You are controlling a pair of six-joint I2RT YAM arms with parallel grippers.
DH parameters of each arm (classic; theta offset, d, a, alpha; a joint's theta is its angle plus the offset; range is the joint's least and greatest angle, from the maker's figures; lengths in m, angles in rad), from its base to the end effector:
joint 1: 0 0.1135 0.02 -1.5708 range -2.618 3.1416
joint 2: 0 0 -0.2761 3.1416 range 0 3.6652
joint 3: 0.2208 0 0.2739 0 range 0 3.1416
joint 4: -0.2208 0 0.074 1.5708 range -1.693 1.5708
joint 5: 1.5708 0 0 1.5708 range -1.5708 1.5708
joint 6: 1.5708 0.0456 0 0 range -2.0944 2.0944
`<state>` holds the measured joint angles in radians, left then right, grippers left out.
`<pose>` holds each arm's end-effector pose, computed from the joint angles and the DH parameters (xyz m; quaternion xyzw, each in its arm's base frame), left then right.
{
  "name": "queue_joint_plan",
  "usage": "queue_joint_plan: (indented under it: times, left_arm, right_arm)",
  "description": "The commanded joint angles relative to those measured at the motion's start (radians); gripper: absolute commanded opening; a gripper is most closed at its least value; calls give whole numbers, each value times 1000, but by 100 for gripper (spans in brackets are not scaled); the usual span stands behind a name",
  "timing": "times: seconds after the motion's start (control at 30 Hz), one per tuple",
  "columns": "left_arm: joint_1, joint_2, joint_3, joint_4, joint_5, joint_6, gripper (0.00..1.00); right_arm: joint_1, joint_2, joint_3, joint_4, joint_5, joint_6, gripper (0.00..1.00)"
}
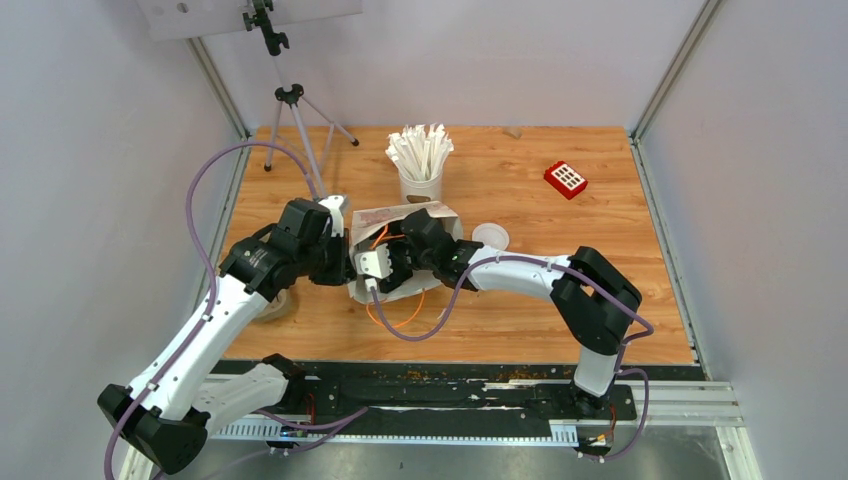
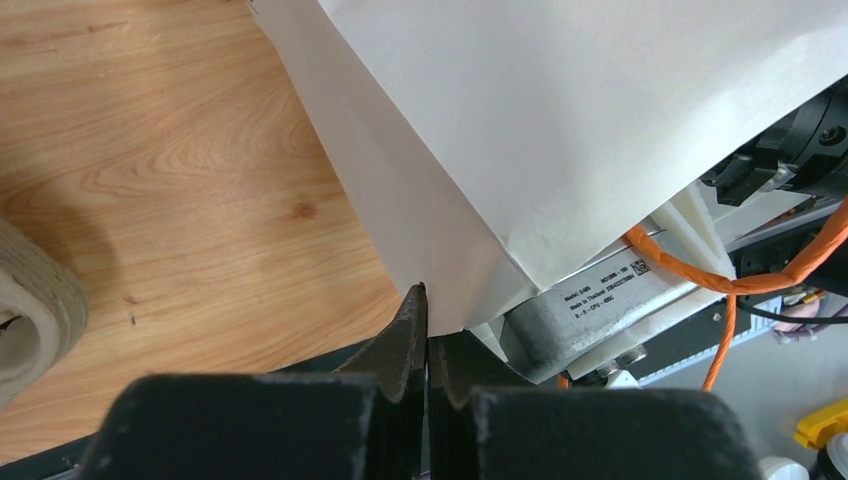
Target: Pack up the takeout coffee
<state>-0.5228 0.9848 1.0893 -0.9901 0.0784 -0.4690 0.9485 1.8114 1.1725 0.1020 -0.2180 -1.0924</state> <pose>0.1736 -0.1042 0.3386 0.0385 0.9405 -0.1922 0.2777 0.2473 0.3616 0.2098 -0.7647 0.4061 0.0590 0.4968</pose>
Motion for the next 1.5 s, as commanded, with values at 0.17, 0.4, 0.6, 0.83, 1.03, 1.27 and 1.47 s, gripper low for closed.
queue_joint_plan:
  times: [0.17,0.4,0.6,0.83,1.03,1.27,1.47]
  left_arm:
    - [7,-6,-6,28,10,0,0]
    - [7,-2,0,30,7,0,0]
    - [8,-3,1,28,3,1,0]
    - [9,-7,0,27,3,0,0]
    - [9,-10,-2,25,4,1,0]
    - [9,-13,-1,21,3,-1,0]
    - [9,-16,2,19,5,-3,0]
  right_arm:
    - [-1,-35,32,-22,-19,31,88]
    - [0,-44,40,-19,-17,36,89]
    - [-1,-53,44,-22,-18,43,89]
    - [-1,-60,44,-22,-22,54,87]
    - [-1,-72,42,-17,-32,67,85]
    - [-1,-78,39,-20,-57,79,69]
    - [-1,-71,45,-11,-80,86,64]
